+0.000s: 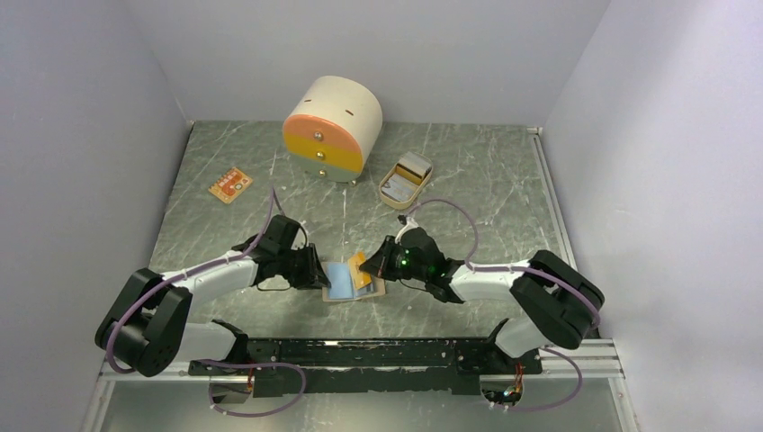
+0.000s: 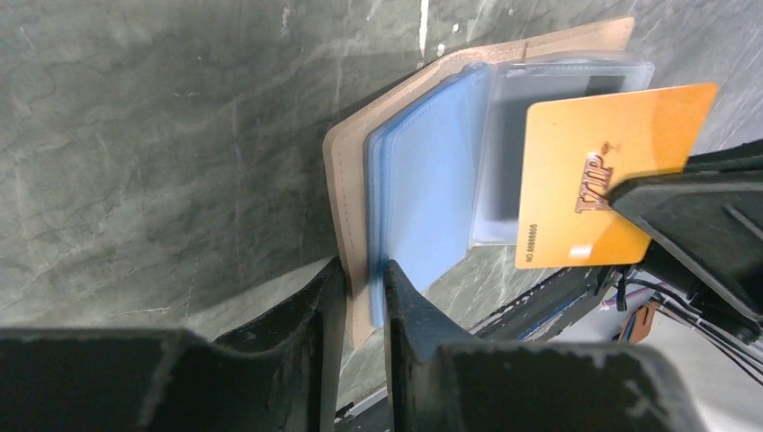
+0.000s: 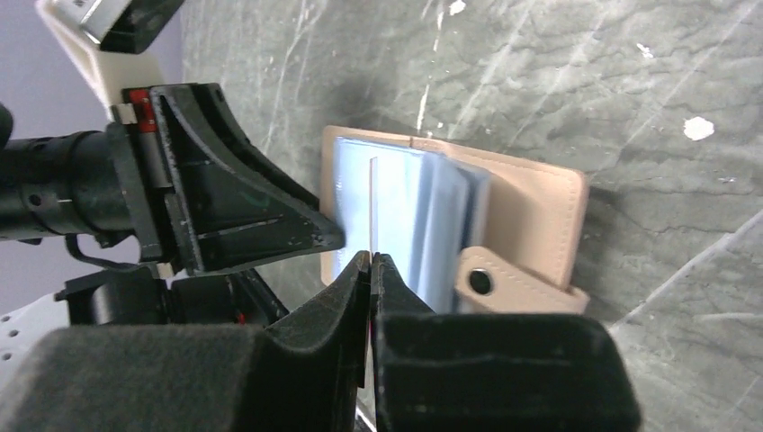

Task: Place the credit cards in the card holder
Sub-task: Insert the credit card into the card holder.

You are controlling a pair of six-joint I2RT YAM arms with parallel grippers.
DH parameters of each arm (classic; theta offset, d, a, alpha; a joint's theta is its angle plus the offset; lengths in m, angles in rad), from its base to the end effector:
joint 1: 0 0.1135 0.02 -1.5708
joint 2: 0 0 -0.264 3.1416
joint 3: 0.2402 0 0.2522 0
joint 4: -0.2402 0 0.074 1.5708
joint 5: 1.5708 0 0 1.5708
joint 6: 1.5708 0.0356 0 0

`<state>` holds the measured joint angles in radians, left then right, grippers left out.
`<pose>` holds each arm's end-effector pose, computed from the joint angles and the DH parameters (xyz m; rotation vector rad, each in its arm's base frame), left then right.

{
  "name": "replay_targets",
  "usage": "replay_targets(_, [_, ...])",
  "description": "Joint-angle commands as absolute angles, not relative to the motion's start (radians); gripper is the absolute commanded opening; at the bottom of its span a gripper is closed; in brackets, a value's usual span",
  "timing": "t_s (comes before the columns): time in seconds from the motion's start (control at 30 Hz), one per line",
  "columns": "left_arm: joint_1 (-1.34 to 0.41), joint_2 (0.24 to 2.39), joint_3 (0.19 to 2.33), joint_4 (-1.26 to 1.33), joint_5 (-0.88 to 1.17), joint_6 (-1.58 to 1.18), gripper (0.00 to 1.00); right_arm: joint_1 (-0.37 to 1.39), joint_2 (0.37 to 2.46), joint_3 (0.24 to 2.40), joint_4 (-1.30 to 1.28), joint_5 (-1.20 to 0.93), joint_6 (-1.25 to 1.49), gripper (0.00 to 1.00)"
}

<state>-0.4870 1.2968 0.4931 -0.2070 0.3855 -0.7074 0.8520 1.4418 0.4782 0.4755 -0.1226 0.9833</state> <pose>0.1869 -0.1141 0.1423 -0.1493 2.7553 -0.8902 0.1756 0.2073 0.1571 0.0663 2.3048 1.1862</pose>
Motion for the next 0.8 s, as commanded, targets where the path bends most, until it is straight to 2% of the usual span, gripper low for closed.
replay_targets(0.0, [-0.477,1.297,0.478,-0.168,0.387,-0.712,0.24,0.857,1.491,0.455,0.606,-0.121,0.967,0.1])
replay_targets(0.2, [-0.476,1.304,0.476,-0.169,0.388,-0.705,0.24,0.858,1.529,0.455,0.586,-0.117,0.924,0.23])
replay_targets(0.3, [-0.476,1.298,0.47,-0.165,0.393,-0.707,0.24,0.858,1.527,0.453,0.568,-0.113,0.904,0.25])
replay_targets(0.6, [-0.477,1.289,0.469,-0.165,0.401,-0.708,0.24,0.859,1.562,0.448,0.594,-0.126,0.892,0.0])
replay_targets(0.77, [-0.477,1.293,0.465,-0.158,0.405,-0.709,0.23,0.858,1.576,0.426,0.631,-0.114,0.899,0.0])
